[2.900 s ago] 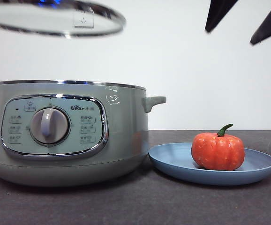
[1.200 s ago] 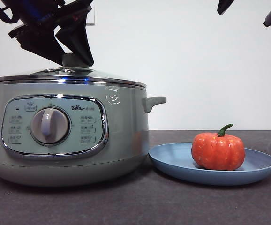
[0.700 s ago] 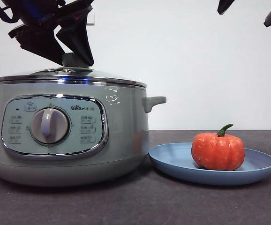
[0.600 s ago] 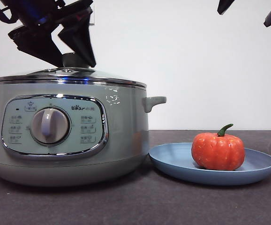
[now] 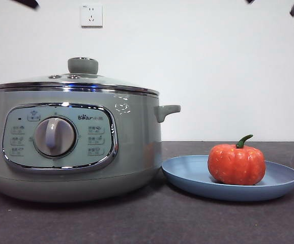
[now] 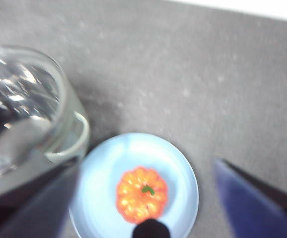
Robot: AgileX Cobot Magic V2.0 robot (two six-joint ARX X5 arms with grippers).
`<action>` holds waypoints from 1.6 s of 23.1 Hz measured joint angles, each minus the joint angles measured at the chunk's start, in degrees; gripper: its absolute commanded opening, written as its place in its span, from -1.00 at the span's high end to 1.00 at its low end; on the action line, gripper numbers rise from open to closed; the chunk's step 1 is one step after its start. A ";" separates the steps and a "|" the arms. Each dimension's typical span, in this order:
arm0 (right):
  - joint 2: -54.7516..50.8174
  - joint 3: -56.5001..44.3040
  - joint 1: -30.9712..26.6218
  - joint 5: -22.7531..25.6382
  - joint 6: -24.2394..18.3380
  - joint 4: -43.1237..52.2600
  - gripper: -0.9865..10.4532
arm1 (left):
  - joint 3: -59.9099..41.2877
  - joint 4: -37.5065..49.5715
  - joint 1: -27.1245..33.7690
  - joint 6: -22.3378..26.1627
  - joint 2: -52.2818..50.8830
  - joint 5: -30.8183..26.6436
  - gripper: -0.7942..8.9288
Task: Take the pumpkin out from the steamer,put the pumpkin in the blue plate,close the lid
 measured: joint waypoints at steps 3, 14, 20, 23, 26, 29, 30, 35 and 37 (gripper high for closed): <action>-5.22 -4.81 0.59 -0.02 0.07 3.65 0.85 | -1.29 -3.10 -0.11 1.49 -3.69 -4.94 0.85; -18.56 -24.41 0.74 0.26 6.88 16.24 0.83 | -23.41 7.58 -0.90 -0.22 -19.80 -5.97 0.84; -18.51 -24.44 0.74 0.17 9.42 15.41 0.83 | -23.37 7.56 -0.90 -0.57 -19.43 -5.97 0.84; -18.56 -24.44 0.74 0.17 9.64 14.93 0.83 | -23.37 7.50 -0.90 -0.57 -19.23 -5.97 0.84; -18.53 -24.44 0.74 0.17 9.75 14.93 0.83 | -23.37 7.50 -0.90 -0.57 -19.19 -5.95 0.84; -18.56 -24.44 0.74 0.17 9.75 14.93 0.83 | -23.37 7.45 -0.90 -0.57 -19.19 -5.97 0.84; -18.56 -24.44 0.74 0.17 9.75 14.93 0.83 | -23.37 7.13 -0.90 -0.52 -19.21 -5.97 0.84; -18.56 -24.44 0.74 0.17 9.75 14.56 0.83 | -23.43 0.59 0.39 1.64 -25.18 -5.81 0.84; -18.56 -24.44 0.74 0.17 9.75 14.56 0.83 | -23.43 -0.22 2.27 2.08 -29.53 -5.92 0.84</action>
